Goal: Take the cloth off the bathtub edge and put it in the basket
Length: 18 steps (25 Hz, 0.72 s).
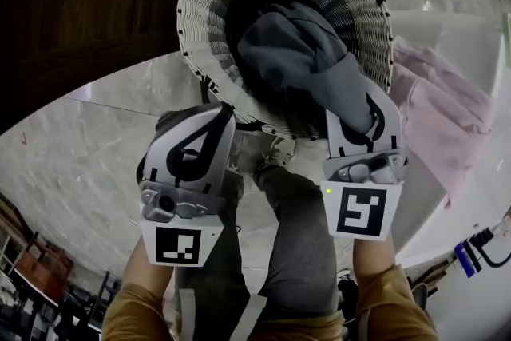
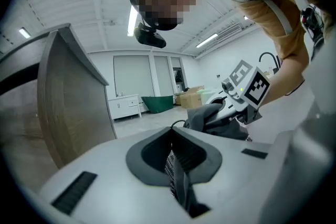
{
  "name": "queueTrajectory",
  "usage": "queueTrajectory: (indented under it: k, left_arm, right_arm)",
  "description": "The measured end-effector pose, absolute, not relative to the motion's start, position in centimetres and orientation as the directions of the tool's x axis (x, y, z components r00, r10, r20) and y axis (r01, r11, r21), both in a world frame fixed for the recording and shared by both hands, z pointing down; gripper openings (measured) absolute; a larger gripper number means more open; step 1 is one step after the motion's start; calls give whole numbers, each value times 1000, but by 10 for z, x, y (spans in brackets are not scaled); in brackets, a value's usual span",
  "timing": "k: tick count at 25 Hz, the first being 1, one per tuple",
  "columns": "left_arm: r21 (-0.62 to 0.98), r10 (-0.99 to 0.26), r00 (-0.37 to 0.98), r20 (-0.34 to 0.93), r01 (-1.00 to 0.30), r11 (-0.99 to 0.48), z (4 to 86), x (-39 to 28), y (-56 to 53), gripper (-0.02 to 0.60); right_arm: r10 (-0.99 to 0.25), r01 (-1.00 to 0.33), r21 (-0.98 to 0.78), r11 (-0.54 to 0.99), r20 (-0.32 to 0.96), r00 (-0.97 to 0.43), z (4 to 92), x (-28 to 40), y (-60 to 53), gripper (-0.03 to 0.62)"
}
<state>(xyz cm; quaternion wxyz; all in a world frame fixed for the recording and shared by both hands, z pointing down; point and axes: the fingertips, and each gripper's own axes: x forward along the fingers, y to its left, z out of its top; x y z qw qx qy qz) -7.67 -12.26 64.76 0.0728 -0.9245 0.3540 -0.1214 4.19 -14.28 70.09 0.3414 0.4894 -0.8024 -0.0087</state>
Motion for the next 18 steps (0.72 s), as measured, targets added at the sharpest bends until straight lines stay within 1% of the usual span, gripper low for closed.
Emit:
queueTrajectory:
  k: [7, 13, 18]
  left_arm:
    - [-235, -660, 735, 158, -621, -748, 682, -73, -128, 8]
    - [-249, -657, 743, 128, -617, -746, 695, -73, -135, 8]
    - [-253, -669, 735, 109, -630, -734, 699, -75, -139, 8]
  right_arm:
    - [-789, -767, 357, 534, 536, -300, 746, 39, -147, 80]
    - [-760, -755, 349, 555, 582, -289, 784, 40, -146, 83]
    - [-736, -738, 349, 577, 614, -286, 796, 42, -151, 87]
